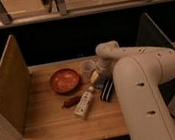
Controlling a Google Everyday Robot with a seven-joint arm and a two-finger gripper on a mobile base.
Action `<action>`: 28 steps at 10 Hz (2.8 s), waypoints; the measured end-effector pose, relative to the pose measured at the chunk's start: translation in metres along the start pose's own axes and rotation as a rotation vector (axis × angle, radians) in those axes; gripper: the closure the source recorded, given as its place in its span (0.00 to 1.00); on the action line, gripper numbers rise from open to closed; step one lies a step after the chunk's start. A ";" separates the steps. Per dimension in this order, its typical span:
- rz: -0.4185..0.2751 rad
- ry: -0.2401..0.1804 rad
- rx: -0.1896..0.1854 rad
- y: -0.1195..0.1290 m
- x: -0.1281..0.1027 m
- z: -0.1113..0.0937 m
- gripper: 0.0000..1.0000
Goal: Place the white sponge in the ceramic cup
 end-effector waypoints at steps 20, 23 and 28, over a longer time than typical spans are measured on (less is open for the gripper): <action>0.001 -0.161 0.291 -0.022 -0.004 -0.152 1.00; -0.148 -0.197 0.315 0.012 -0.041 -0.166 1.00; -0.162 -0.201 0.307 0.015 -0.041 -0.164 1.00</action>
